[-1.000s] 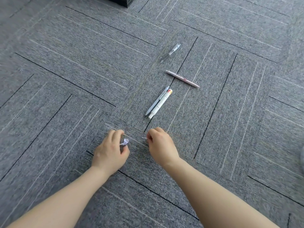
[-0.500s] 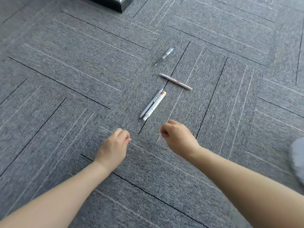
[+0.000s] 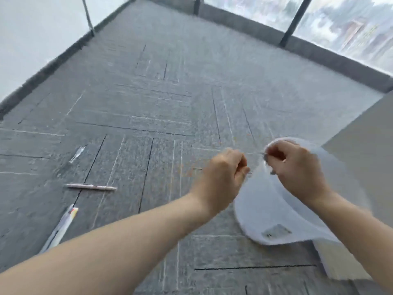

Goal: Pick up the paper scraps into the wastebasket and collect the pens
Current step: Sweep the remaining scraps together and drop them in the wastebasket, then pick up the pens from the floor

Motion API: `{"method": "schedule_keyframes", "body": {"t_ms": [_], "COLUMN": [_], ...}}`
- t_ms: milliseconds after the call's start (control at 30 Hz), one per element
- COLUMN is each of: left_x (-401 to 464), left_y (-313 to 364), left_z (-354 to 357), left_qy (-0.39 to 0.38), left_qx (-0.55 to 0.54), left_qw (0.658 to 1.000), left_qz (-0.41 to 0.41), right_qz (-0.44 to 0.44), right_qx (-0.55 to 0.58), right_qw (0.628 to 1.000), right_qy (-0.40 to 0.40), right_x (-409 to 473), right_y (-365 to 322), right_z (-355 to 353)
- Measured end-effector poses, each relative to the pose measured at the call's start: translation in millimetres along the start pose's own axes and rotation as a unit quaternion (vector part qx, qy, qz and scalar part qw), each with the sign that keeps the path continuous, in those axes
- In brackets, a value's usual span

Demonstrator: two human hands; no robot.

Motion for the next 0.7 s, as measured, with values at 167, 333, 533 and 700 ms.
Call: {"method": "schedule_keyframes", "body": {"t_ms": [167, 333, 533, 700], "left_x": [47, 47, 33, -49], "left_y": [24, 28, -6, -125], "left_z": [119, 154, 50, -78], "left_qy": [-0.104, -0.191, -0.012, 0.005], "left_qx": [-0.006, 0.067, -0.028, 0.17], "left_qw": [0.995, 0.975, 0.997, 0.983], "left_qz": [0.011, 0.088, 0.067, -0.075], "right_qz": [0.131, 0.215, 0.119, -0.096], "right_qx": [-0.028, -0.032, 0.075, 0.101], "right_qw": [0.989, 0.968, 0.989, 0.989], "right_qy": [-0.058, -0.127, 0.049, -0.054], "right_x": [-28, -42, -13, 2], "right_y": [105, 147, 69, -78], "right_z": [-4, 15, -14, 58]}}
Point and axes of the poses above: each hand's wrist, its own x-axis towards the middle knuckle, its own z-axis out of the palm, y = z × x, the point moved 7 cm from there along x, towards the middle knuckle, and after that the axes turned 11 degrees about -x, right-handed, at the moved point
